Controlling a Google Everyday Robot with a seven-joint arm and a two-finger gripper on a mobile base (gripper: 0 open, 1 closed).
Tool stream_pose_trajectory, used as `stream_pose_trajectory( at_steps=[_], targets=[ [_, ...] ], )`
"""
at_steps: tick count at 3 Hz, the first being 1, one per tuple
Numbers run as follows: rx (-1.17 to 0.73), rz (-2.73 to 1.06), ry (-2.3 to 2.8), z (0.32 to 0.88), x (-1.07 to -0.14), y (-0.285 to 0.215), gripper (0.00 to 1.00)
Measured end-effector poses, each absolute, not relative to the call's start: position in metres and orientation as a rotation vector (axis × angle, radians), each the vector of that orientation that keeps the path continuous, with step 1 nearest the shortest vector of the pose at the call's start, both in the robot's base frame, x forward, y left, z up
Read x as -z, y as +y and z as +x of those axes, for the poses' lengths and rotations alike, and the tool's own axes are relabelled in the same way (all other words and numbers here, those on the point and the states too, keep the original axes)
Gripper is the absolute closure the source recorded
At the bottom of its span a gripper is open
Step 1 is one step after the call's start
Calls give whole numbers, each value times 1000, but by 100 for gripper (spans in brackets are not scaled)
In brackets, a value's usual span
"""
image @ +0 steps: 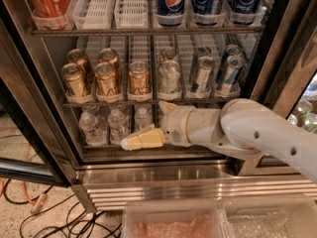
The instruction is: Pick orange can from middle shelf of fridge
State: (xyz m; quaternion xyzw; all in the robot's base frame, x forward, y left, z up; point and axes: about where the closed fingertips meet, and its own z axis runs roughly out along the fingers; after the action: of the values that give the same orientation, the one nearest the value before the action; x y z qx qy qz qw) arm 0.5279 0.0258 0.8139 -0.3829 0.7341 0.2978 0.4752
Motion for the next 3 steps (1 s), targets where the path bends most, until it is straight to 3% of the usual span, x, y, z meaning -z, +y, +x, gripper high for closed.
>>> stream_pose_trajectory(
  at_steps=[3],
  targets=[
    [-590,-906,1739,534,-812,38,0]
  ],
)
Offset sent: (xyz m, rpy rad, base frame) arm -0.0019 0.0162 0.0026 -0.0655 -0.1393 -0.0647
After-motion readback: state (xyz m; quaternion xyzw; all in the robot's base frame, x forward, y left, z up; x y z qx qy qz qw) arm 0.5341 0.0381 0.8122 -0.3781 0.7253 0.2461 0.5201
